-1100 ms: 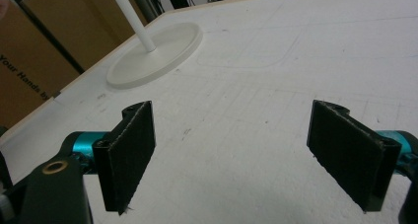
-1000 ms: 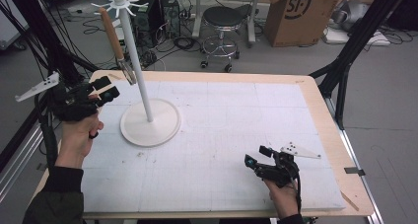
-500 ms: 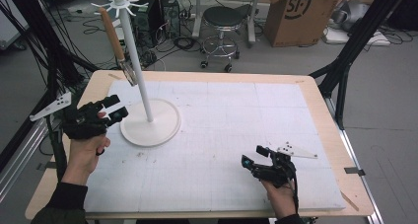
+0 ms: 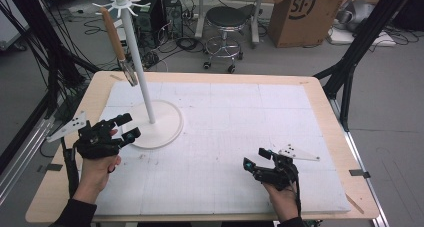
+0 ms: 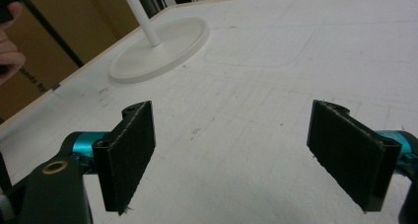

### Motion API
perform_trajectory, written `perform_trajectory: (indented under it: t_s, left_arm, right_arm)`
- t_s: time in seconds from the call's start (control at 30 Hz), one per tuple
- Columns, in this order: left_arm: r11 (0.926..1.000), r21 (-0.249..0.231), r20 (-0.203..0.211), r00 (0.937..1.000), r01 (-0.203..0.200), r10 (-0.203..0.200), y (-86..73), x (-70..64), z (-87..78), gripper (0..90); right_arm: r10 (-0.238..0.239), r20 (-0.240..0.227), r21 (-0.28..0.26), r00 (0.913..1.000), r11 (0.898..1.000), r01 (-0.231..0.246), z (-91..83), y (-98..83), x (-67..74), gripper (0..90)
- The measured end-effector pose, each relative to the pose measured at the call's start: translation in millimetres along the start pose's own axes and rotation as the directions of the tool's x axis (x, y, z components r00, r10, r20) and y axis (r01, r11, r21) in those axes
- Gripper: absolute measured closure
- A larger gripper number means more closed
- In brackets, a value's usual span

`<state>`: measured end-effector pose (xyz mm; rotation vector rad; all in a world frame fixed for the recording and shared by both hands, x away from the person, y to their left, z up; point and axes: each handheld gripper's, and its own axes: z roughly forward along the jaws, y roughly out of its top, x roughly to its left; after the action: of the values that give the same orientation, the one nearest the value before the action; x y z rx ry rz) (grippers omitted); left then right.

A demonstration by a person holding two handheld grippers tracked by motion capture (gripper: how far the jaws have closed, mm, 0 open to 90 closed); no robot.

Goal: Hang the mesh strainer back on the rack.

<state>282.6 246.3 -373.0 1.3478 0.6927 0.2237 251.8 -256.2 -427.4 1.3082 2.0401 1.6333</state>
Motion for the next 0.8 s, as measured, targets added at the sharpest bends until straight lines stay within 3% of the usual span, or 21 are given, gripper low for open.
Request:
perform_trajectory:
  t_s: [0.23, 0.4, 0.8]
  left_arm:
    - [1.0, 0.001, 0.011, 0.9999, 0.005, -0.005, -15.3, -4.5, -1.7, 20.4]
    - [0.9996, 0.027, 0.017, 0.9998, 0.01, -0.01, -27.4, -7.8, 0.8, 20.7]
    - [0.9974, 0.07, 0.029, 0.9995, -0.016, 0.015, -50.3, -18.6, 10.0, 20.9]
  right_arm:
    - [-0.001, 0.003, 0.003, 1.0, 1.0, 0.001, 0.2, -0.3, 0.2, 17.6]
    - [-0.004, 0.003, 0.002, 1.0, 1.0, 0.004, 0.1, -0.4, 0.1, 17.6]
    - [-0.005, 0.0, -0.004, 1.0, 1.0, 0.005, -0.7, -0.1, 0.5, 17.6]
